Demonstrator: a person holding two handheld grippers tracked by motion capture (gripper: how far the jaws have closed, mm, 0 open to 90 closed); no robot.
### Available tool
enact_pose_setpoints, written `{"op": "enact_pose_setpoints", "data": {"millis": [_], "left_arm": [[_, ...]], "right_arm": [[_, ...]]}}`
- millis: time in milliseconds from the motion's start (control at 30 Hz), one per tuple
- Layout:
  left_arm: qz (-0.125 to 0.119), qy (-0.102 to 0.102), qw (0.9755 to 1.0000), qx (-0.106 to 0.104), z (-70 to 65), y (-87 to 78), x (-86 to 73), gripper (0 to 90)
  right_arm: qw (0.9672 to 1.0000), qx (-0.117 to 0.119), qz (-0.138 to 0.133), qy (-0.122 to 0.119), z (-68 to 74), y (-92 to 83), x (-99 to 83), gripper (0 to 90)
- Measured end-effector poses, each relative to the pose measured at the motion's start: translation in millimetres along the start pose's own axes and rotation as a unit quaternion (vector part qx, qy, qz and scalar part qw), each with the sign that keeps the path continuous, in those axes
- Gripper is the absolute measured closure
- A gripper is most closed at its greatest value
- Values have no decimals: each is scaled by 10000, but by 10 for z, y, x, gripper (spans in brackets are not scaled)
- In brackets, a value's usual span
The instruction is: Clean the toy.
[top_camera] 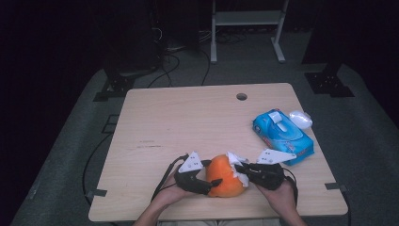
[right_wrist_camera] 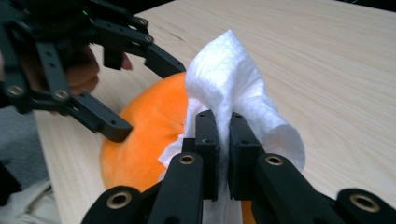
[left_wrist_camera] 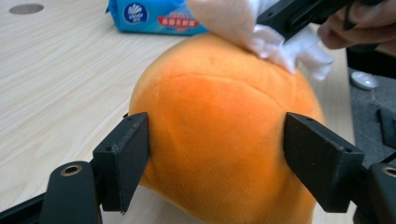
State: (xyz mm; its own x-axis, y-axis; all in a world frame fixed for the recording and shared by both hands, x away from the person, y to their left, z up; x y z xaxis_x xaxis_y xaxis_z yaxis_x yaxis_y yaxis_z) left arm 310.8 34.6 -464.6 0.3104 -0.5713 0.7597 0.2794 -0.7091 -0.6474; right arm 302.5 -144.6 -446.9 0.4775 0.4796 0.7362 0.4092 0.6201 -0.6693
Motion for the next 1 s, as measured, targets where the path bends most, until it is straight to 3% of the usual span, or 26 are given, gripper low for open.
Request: {"op": "enact_pose_setpoints", "data": {"millis": [67,100,133,200,267,400,500,567,633,700,767,867,1000], "left_arm": [[-283,94,9996,7,-16,-39,74,191],[-350,115,9993,7,-26,-41,98,189],[-255,158,9995,69,-37,-14,97,189],[-79,250,9994,210,-39,42,50,204],[-16,101,9998,170,-11,53,16,229],[107,-18,9998,176,64,29,-48,250],[126,-52,9999,76,73,2,-54,251],[38,0,10000,63,69,-27,-11,240],[-273,-18,9996,12,69,-60,47,199],[-213,42,9998,28,52,-50,56,199],[-93,62,9999,35,45,-28,19,237],[14,54,9999,102,74,-20,-31,275],[31,-133,9999,66,136,-32,-82,278]], "right_arm": [[10000,22,-49,-13,41,12,18,836],[9998,160,-94,-21,80,27,31,836],[9995,293,-115,-40,128,43,46,836],[9994,265,-57,-236,187,76,74,836],[9994,161,-5,-298,157,70,80,835],[9998,-168,53,-46,-51,12,-7,835],[9998,-165,75,128,-128,23,-62,835],[9999,-127,47,82,-73,41,-36,834],[10000,-57,-43,-25,1,46,8,834],[9998,126,-164,-67,76,41,55,833],[9997,73,-137,-163,101,55,61,833],[9997,178,-121,91,9,77,-3,834],[9989,184,56,436,-149,123,-117,830]]}}
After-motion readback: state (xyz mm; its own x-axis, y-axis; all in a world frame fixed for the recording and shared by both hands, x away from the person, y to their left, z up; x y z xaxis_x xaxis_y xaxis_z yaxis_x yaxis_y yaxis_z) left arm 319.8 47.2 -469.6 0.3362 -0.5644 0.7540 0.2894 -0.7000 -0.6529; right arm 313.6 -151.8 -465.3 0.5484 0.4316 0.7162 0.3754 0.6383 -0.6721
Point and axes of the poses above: each handheld gripper's, and its own axes: y roughly forward along the jaws, x roughly out of its top, z roughly to its left, the point moved 6 cm from there along y, roughly forward along the jaws, and after that the axes turned 13 degrees about z, right-handed, at the moved point
